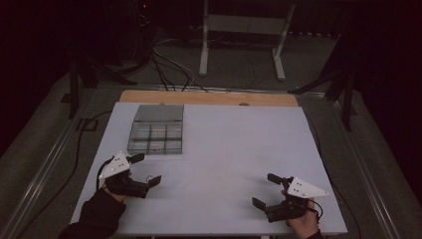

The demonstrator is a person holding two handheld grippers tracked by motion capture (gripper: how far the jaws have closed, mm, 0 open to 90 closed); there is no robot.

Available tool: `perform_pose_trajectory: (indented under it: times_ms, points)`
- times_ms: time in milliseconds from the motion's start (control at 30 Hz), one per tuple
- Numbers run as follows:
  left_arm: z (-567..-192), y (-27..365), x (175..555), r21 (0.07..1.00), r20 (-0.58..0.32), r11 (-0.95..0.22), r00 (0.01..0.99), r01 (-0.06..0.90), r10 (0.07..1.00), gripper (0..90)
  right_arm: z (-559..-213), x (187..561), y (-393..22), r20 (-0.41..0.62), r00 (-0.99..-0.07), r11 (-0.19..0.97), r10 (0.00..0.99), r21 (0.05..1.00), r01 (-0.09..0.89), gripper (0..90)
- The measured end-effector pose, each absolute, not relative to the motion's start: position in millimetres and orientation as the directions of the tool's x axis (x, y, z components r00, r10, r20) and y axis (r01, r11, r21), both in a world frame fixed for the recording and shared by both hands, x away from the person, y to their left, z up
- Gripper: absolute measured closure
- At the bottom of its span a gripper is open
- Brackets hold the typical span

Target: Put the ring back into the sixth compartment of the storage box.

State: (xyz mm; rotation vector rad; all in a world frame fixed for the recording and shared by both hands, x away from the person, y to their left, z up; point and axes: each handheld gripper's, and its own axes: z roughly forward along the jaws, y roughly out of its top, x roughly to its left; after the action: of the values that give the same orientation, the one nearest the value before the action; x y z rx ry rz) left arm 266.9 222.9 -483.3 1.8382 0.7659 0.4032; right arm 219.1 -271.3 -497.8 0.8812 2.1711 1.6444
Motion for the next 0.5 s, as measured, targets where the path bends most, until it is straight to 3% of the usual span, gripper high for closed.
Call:
perform_pose_trajectory:
  times_ms: [500]
  points:
    - [-493.5, 229.9, 271.2, 0.885, -0.107, -0.246, 0.685, 0.396, 0.72, 0.6, -497.2, 218.8, -272.3, 0.135, -0.775, 0.167, 0.617, 0.94, 0.297, 0.0]
